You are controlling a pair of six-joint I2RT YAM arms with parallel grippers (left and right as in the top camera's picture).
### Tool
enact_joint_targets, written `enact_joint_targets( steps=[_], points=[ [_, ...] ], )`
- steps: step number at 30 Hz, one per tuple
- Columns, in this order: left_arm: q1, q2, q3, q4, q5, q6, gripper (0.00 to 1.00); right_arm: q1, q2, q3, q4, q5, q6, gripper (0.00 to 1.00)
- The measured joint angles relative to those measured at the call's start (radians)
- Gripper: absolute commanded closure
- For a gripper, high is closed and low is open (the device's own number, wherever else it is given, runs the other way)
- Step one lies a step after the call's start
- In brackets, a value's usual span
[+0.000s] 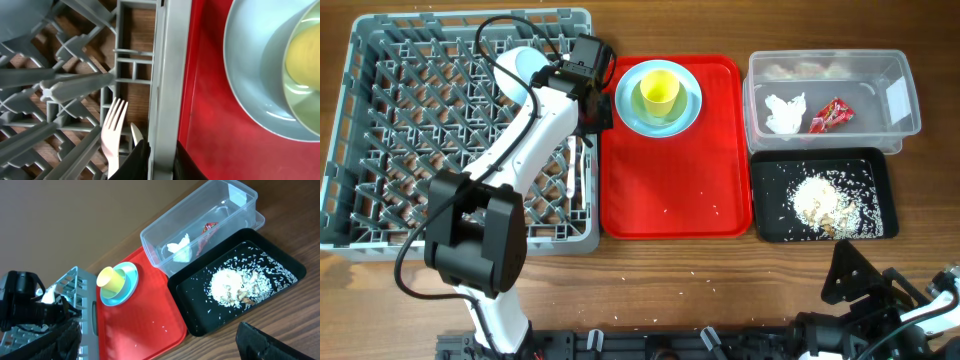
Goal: Sort waste into correct bins and load items into the dishwasher rack
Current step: 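Move the left gripper to the yellow cup on the plate stack and grasp it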
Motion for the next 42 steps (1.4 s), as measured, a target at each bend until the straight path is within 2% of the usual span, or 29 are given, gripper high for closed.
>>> enact_joint_targets(
  steps=[1, 2, 4, 6, 8, 10, 13, 15, 17, 20, 21, 23, 26, 36, 39, 40, 42],
  points=[
    [-0.001, 0.000, 0.000, -0.005, 0.000, 0.002, 0.83, 0.000, 0.000, 0.000, 0.000, 0.000, 0.000, 0.00],
    [-0.002, 0.000, 0.000, -0.007, -0.001, 0.002, 0.72, 0.000, 0.000, 0.000, 0.000, 0.000, 0.000, 0.00],
    [-0.002, -0.002, 0.000, -0.007, -0.005, 0.008, 0.61, 0.000, 0.000, 0.000, 0.000, 0.000, 0.000, 0.00],
    [0.004, -0.027, 0.001, -0.008, -0.022, 0.004, 0.57, 0.000, 0.000, 0.000, 0.000, 0.000, 0.000, 0.00],
    [0.007, -0.108, 0.046, -0.021, -0.013, 0.002, 0.57, 0.000, 0.000, 0.000, 0.000, 0.000, 0.000, 0.00],
    [-0.014, -0.225, 0.100, 0.036, 0.020, 0.002, 0.62, 0.000, 0.000, 0.000, 0.000, 0.000, 0.000, 0.00],
    [-0.146, -0.301, 0.142, 0.174, 0.050, 0.021, 0.62, 0.000, 0.000, 0.000, 0.000, 0.000, 0.000, 0.00],
    [-0.194, -0.235, 0.153, 0.222, 0.070, 0.032, 0.61, 0.000, 0.000, 0.000, 0.000, 0.000, 0.000, 0.00],
    [-0.215, -0.112, 0.198, 0.214, 0.119, 0.053, 0.64, 0.000, 0.000, 0.000, -0.001, 0.000, 0.000, 0.00],
    [-0.222, 0.072, 0.272, 0.211, 0.165, 0.119, 0.84, 0.000, 0.000, 0.000, 0.000, 0.000, 0.000, 0.00],
    [-0.228, 0.121, 0.274, 0.220, 0.155, 0.147, 0.86, 0.000, 0.000, 0.000, 0.000, 0.000, 0.000, 0.00],
    [-0.245, 0.177, 0.275, 0.252, 0.074, 0.175, 0.86, 0.000, 0.000, 0.000, 0.000, 0.000, 0.000, 0.00],
    [-0.249, 0.188, 0.275, 0.270, 0.035, 0.182, 0.85, 0.000, 0.000, 0.000, 0.000, 0.000, 0.000, 0.00],
    [-0.249, 0.244, 0.278, 0.274, 0.016, 0.187, 0.82, 0.000, 0.000, 0.000, 0.000, 0.000, 0.000, 0.00],
    [-0.249, 0.244, 0.278, 0.282, -0.007, 0.188, 0.77, 0.000, 0.000, 0.000, 0.000, 0.000, 0.000, 0.00],
    [-0.249, 0.242, 0.278, 0.282, -0.013, 0.190, 0.68, 0.000, 0.000, 0.000, 0.000, 0.000, 0.000, 0.00],
    [-0.249, 0.225, 0.278, 0.278, -0.021, 0.193, 0.62, 0.000, 0.000, 0.000, 0.000, 0.000, 0.000, 0.00]
  ],
)
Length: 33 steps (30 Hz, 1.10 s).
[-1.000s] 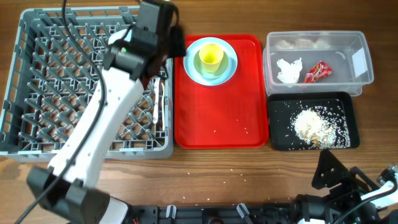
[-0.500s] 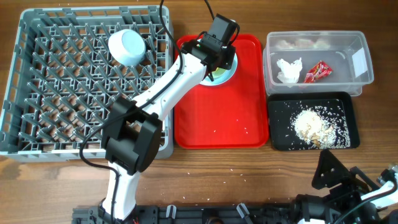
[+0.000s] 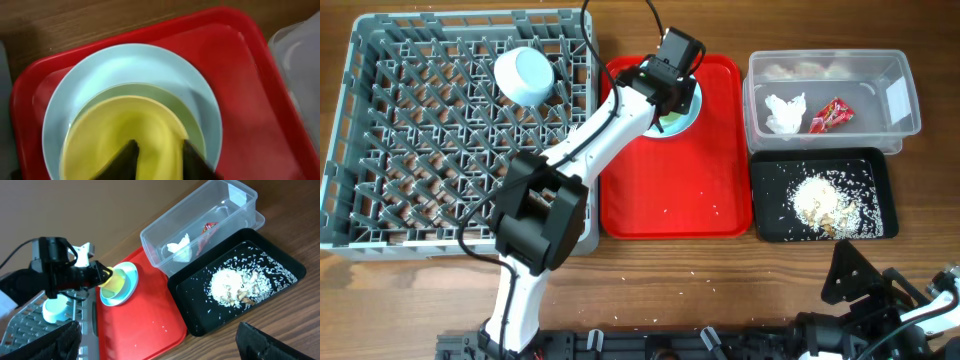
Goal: Sort waste into correct bins and load items into the dishwasher rack
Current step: 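Move the left gripper to the yellow cup on the plate stack and grasp it, then carry the yellow cup over the dish rack and lower it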
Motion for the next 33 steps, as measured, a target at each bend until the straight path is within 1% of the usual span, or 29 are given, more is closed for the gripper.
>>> enact_joint_targets(
  steps=[4, 7, 12, 13, 15, 16, 17, 20, 23, 24, 26, 28, 29, 30, 31, 32, 33],
  points=[
    [-0.005, -0.066, 0.013, -0.049, 0.002, 0.000, 0.61, 0.000, 0.000, 0.000, 0.000, 0.000, 0.000, 0.00],
    [-0.006, -0.062, 0.013, -0.071, 0.021, 0.000, 0.58, 0.000, 0.000, 0.000, 0.000, 0.000, 0.000, 0.00],
    [-0.006, 0.001, 0.013, -0.081, 0.050, 0.000, 0.60, 0.000, 0.000, 0.000, -0.001, 0.000, 0.000, 0.00],
    [-0.006, 0.016, 0.013, -0.084, 0.051, 0.000, 0.67, 0.000, 0.000, 0.000, -0.001, 0.000, 0.000, 0.00],
    [-0.006, 0.030, 0.013, -0.084, 0.055, 0.006, 0.92, 0.000, 0.000, 0.000, 0.000, 0.000, 0.000, 0.00],
    [-0.006, 0.030, 0.013, -0.084, 0.054, 0.016, 0.96, 0.000, 0.000, 0.000, 0.000, 0.000, 0.000, 0.00],
    [-0.006, 0.030, 0.013, -0.073, 0.046, 0.026, 0.96, 0.000, 0.000, 0.000, 0.000, 0.000, 0.000, 0.00],
    [-0.005, 0.029, 0.014, -0.053, -0.039, 0.033, 0.96, 0.000, 0.000, 0.000, 0.000, 0.000, 0.000, 0.00],
    [-0.005, -0.021, 0.038, -0.122, -0.088, 0.006, 0.96, 0.000, 0.000, 0.000, -0.001, 0.000, 0.000, 0.00],
    [-0.003, -0.076, 0.051, -0.185, -0.078, -0.015, 0.96, 0.000, 0.000, 0.000, 0.000, 0.000, 0.000, 0.00],
    [0.005, -0.235, 0.079, -0.280, -0.009, -0.044, 0.96, 0.000, 0.000, 0.000, -0.001, 0.000, 0.000, 0.00],
    [0.051, -0.523, 0.119, -0.456, 0.151, -0.082, 0.96, 0.000, 0.000, 0.000, 0.000, 0.000, 0.000, 0.00],
    [0.091, -0.596, 0.137, -0.520, 0.229, -0.087, 0.96, 0.000, 0.000, 0.000, -0.002, 0.000, 0.000, 0.01],
    [0.159, -0.663, 0.143, -0.628, 0.332, -0.088, 0.96, 0.000, 0.000, 0.000, 0.000, 0.000, 0.000, 0.00],
    [0.266, -0.712, 0.145, -0.735, 0.450, -0.081, 0.96, 0.000, 0.000, 0.000, 0.000, 0.000, 0.000, 0.00],
    [0.372, -0.716, 0.141, -0.858, 0.593, -0.034, 0.96, 0.000, 0.000, 0.000, 0.001, 0.000, 0.000, 0.00],
    [0.419, -0.707, 0.125, -0.894, 0.658, 0.000, 0.96, 0.000, 0.000, 0.000, -0.001, 0.000, 0.000, 0.00]
  ],
)
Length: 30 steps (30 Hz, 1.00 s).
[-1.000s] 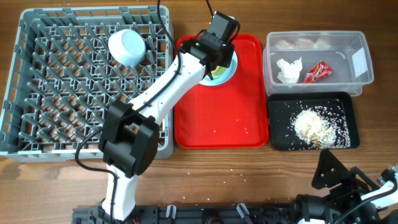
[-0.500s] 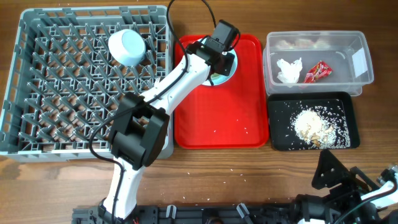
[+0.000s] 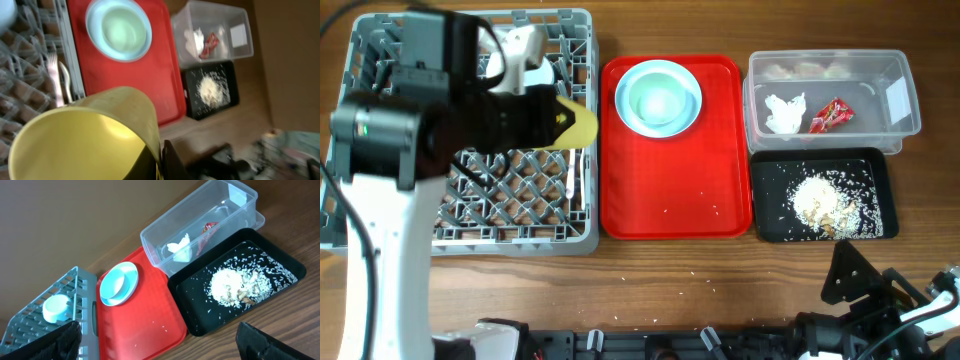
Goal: Sort waste into correct bins and load items into the dishwasher rack
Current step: 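Carry the yellow cup over the dish rack and lower it, then open the left gripper to release the cup and lift away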
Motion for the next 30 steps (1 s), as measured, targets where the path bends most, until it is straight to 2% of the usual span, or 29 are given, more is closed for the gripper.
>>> enact_joint_targets(
  steps=[1, 3, 5, 8, 10, 13, 16, 22, 27, 30],
  points=[
    [0.054, 0.011, -0.042, -0.013, 0.126, 0.058, 0.96, 0.000, 0.000, 0.000, 0.001, 0.000, 0.000, 0.00],
    [0.189, 0.048, -0.252, 0.012, 0.414, 0.211, 0.96, 0.000, 0.000, 0.000, 0.001, 0.000, 0.000, 0.00],
    [0.265, 0.062, -0.439, 0.183, 0.622, 0.277, 0.96, 0.000, 0.000, 0.000, 0.001, 0.000, 0.000, 0.00],
    [0.393, 0.109, -0.678, 0.486, 0.850, 0.256, 0.96, 0.000, 0.000, 0.000, 0.000, 0.000, 0.000, 0.00],
    [0.460, 0.210, -0.753, 0.604, 0.934, 0.222, 0.96, 0.000, 0.000, 0.000, 0.000, 0.000, 0.000, 0.00],
    [0.534, 0.383, -0.767, 0.650, 0.979, 0.204, 0.96, 0.000, 0.000, 0.000, 0.000, 0.000, 0.000, 0.00],
    [0.561, 0.480, -0.767, 0.658, 0.988, 0.201, 0.96, 0.000, 0.000, 0.000, 0.000, 0.000, 0.000, 0.01],
    [0.568, 0.498, -0.760, 0.541, 0.945, 0.201, 0.96, 0.000, 0.000, 0.000, 0.000, 0.000, 0.000, 0.00],
    [0.587, 0.434, -0.732, 0.442, 0.792, 0.200, 0.93, 0.000, 0.000, 0.000, 0.000, 0.000, 0.000, 0.00],
    [0.597, 0.289, -0.731, 0.426, 0.555, 0.126, 0.93, 0.000, 0.000, 0.000, 0.001, 0.000, 0.000, 0.00]
  ],
)
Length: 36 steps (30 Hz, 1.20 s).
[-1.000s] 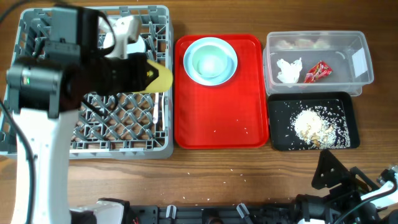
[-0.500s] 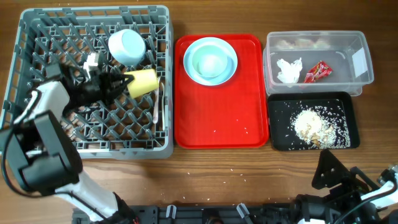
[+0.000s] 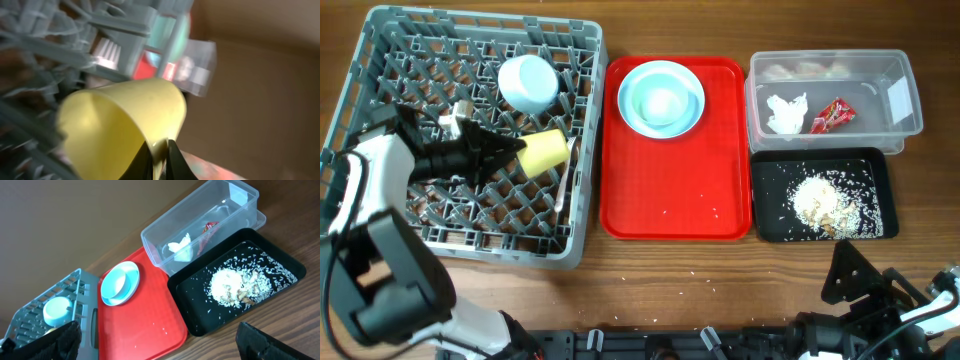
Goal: Sort waste into correct bins and load items into the dishwasher rack
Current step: 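Open the left gripper to release the cup and lift away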
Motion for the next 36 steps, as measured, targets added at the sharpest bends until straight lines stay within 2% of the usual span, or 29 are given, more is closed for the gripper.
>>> enact_joint_targets(
  steps=[1, 3, 5, 9, 11, 13, 14, 15, 16, 21, 26, 28, 29, 30, 31, 33, 36],
  points=[
    [0.002, -0.057, 0.000, 0.000, -0.094, -0.037, 0.00, 0.000, 0.000, 0.000, 0.000, 0.000, 0.000, 0.00],
    [0.006, -0.161, 0.000, 0.006, -0.300, -0.101, 0.00, 0.000, 0.000, 0.000, 0.000, 0.000, 0.000, 0.00],
    [0.008, -0.222, 0.000, 0.016, -0.420, -0.144, 0.00, 0.000, 0.000, 0.000, 0.000, 0.000, 0.000, 0.00],
    [-0.013, -0.300, 0.000, 0.018, -0.515, -0.193, 0.00, 0.000, 0.000, 0.000, 0.000, 0.000, 0.000, 0.00],
    [-0.106, -0.348, 0.000, 0.023, -0.579, -0.219, 0.00, 0.000, 0.000, 0.000, 0.000, 0.000, 0.000, 0.00],
    [-0.293, -0.387, 0.000, 0.058, -0.710, -0.245, 0.00, 0.000, 0.000, 0.000, 0.000, 0.000, 0.000, 0.00],
    [-0.367, -0.388, 0.000, 0.087, -0.740, -0.264, 0.11, 0.000, 0.000, 0.000, -0.001, 0.000, 0.000, 0.00],
    [-0.417, -0.381, 0.000, 0.109, -0.757, -0.277, 0.71, 0.000, 0.000, 0.000, 0.000, 0.000, 0.000, 0.00],
    [-0.452, -0.365, 0.000, 0.140, -0.768, -0.285, 0.96, 0.000, 0.000, 0.000, 0.000, 0.000, 0.000, 0.00],
    [-0.489, -0.204, 0.000, 0.263, -0.846, -0.308, 0.96, 0.000, 0.000, 0.000, 0.000, 0.000, 0.000, 0.00],
    [-0.490, -0.198, 0.006, 0.127, -1.047, -0.346, 0.96, 0.000, 0.000, 0.000, 0.000, 0.000, 0.000, 0.00],
    [-0.489, -0.242, 0.010, 0.020, -1.137, -0.378, 0.96, 0.000, 0.000, 0.000, 0.000, 0.000, 0.000, 0.00],
    [-0.489, -0.264, 0.011, -0.020, -1.162, -0.396, 0.91, 0.000, 0.000, 0.000, 0.000, 0.000, 0.000, 0.00],
    [-0.489, -0.288, 0.013, -0.039, -1.171, -0.408, 0.78, 0.000, 0.000, 0.000, 0.000, 0.000, 0.000, 0.00],
    [-0.491, -0.322, 0.021, -0.037, -1.150, -0.419, 0.74, 0.000, 0.000, 0.000, 0.000, 0.000, 0.000, 0.00],
    [-0.519, -0.407, 0.036, 0.007, -1.066, -0.433, 0.68, 0.000, 0.000, 0.000, 0.000, 0.000, 0.000, 0.01],
    [-0.655, -0.443, 0.053, 0.073, -1.001, -0.434, 0.66, 0.000, 0.000, 0.000, 0.000, 0.000, 0.000, 0.00]
  ],
)
